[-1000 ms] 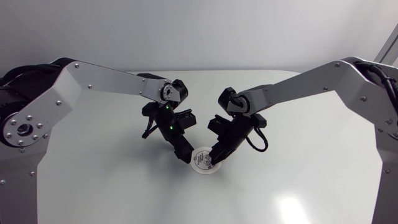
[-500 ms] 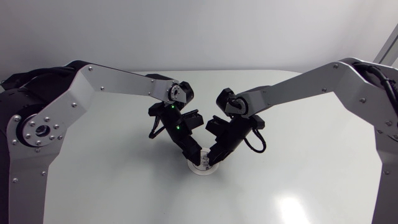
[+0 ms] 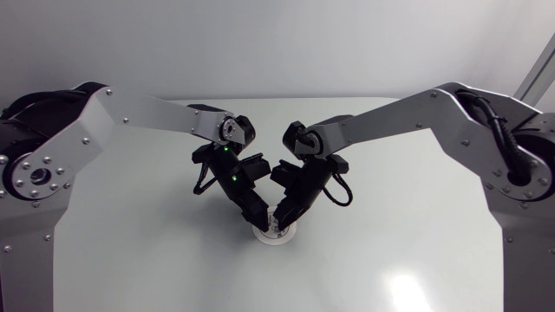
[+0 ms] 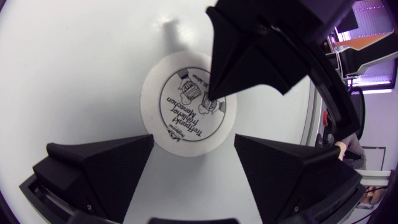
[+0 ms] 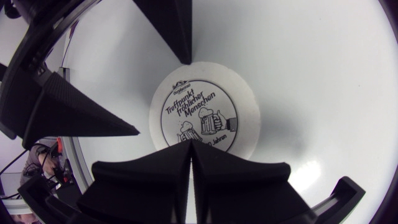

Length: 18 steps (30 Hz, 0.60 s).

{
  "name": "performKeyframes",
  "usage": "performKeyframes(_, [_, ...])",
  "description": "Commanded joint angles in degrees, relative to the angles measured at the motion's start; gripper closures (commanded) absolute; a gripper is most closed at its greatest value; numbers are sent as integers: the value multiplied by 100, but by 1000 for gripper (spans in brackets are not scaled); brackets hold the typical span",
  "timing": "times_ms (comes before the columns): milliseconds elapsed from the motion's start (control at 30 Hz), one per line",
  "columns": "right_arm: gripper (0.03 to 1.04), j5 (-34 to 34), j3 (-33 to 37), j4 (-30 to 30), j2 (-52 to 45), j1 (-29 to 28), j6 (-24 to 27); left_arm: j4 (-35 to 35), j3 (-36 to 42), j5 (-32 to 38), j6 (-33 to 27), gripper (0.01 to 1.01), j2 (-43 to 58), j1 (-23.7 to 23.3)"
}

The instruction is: Turn the coaster over.

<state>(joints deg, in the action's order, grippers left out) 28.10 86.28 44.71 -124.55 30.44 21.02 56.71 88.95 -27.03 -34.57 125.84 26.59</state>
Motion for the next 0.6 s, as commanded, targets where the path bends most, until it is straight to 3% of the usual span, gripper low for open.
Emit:
performKeyframes(0, [1020,-147,267,-15,-456,24,-19,156,-598,180,-129,116,248,31])
performKeyframes(167, [1020,-59,390,-24,-430,-161,-10,156,-888,224,-270,116,63,13])
performKeyframes(433, [1020,126,-665,-68,1319,-257,69,359,-633,294,-411,116,-112,-207])
performKeyframes(567, [1020,161,-1034,-68,1557,-380,148,402,-484,365,-428,116,-69,-180])
